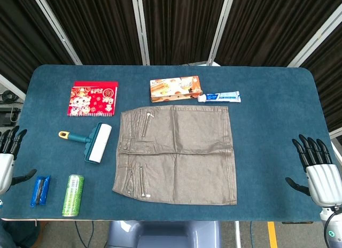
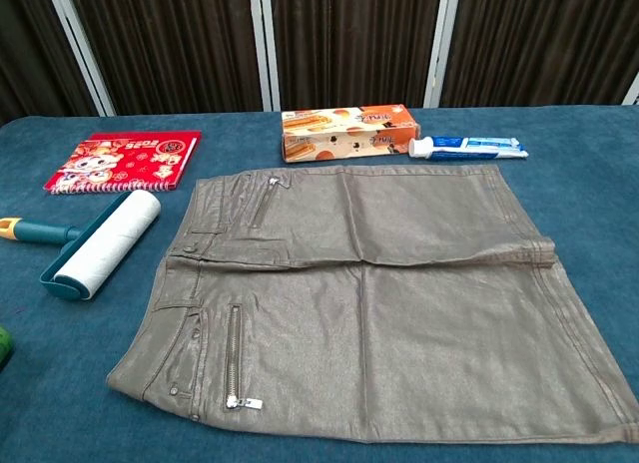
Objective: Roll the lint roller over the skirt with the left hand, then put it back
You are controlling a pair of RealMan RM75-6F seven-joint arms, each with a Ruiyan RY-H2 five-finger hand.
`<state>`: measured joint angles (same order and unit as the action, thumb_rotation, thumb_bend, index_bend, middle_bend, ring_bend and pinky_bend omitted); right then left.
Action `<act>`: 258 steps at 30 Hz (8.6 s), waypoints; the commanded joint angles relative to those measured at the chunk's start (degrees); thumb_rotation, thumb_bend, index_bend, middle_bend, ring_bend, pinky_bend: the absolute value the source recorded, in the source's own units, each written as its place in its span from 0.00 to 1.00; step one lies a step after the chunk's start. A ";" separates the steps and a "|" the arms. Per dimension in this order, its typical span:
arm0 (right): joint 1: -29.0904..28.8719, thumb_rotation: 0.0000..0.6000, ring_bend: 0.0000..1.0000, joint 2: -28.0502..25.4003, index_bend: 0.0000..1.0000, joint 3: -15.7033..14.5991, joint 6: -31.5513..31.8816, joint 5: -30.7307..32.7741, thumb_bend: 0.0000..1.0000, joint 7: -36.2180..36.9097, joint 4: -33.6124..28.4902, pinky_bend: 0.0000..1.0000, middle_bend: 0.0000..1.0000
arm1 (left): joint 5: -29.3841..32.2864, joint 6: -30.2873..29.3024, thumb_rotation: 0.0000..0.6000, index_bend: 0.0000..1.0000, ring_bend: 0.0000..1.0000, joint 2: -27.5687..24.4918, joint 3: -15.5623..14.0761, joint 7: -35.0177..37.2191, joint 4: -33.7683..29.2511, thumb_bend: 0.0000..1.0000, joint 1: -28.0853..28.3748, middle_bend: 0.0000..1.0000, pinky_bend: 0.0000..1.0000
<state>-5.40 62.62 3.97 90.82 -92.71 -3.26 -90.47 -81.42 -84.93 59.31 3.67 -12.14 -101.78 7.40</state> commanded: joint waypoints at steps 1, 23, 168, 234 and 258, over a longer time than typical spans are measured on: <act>0.04 1.00 0.00 -0.07 0.00 -0.01 -0.06 0.10 0.00 0.02 -0.05 0.00 0.00 | 0.04 0.32 1.00 0.00 0.00 -0.07 -0.07 0.23 0.03 0.00 0.03 0.00 0.00; -1.92 1.00 0.00 -0.52 0.00 0.84 -6.92 5.74 0.00 -1.32 -1.08 0.00 0.00 | 6.78 23.74 1.00 0.21 0.08 25.83 5.33 11.38 36.28 0.31 17.64 0.11 0.09; -2.27 1.00 0.00 -5.08 0.00 4.15 -13.35 17.12 0.00 7.37 -0.72 0.00 0.00 | 26.90 37.32 1.00 0.64 0.38 40.90 1.60 -50.06 37.24 0.96 55.72 0.45 0.45; -2.15 1.00 0.00 -5.50 0.00 4.47 -13.53 17.89 0.00 7.56 -0.74 0.00 0.00 | 30.99 37.87 1.00 0.64 0.38 41.52 -2.45 -57.25 37.72 0.96 57.77 0.45 0.45; -2.80 1.00 0.00 -4.95 0.00 4.14 -13.58 16.74 0.00 5.47 -1.99 0.00 0.00 | 28.52 36.53 1.00 0.64 0.38 31.14 -7.19 -41.90 41.37 0.96 45.93 0.44 0.44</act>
<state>-8.21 57.66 8.12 77.23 -75.96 2.22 -92.44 -52.31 -48.31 91.08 -3.37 -55.84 -60.97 54.54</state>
